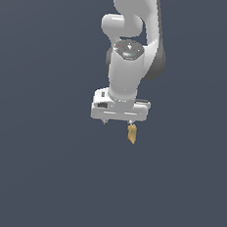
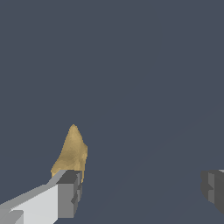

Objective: Pick up the object and move it to a goal position.

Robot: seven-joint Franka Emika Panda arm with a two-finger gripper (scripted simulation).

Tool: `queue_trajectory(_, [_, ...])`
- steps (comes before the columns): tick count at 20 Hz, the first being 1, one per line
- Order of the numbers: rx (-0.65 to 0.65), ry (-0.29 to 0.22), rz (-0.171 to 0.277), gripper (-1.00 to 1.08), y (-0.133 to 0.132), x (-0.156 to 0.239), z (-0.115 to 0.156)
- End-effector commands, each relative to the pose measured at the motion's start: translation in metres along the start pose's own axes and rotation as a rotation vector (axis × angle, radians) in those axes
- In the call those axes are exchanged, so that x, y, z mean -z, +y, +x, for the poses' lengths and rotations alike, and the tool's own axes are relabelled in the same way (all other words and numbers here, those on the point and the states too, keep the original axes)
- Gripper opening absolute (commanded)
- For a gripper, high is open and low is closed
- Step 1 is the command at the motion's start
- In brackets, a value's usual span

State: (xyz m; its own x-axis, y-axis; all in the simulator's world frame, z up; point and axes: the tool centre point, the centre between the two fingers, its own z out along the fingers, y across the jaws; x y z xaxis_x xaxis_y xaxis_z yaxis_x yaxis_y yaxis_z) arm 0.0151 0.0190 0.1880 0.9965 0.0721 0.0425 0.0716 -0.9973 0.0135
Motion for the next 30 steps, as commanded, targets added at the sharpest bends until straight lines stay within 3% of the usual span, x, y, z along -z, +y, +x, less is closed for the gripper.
queue_trajectory(1, [0.000, 0.000, 0.000, 1.00, 0.000, 0.000, 0.000])
queue_trajectory(10, [-0.024, -0.063, 0.005, 1.00, 0.004, -0.020, -0.013])
queue_trajectory(18, [-0.022, -0.063, 0.005, 1.00, 0.001, -0.021, -0.013])
queue_trajectory(30, [0.035, -0.044, 0.013, 1.00, -0.075, -0.047, -0.029])
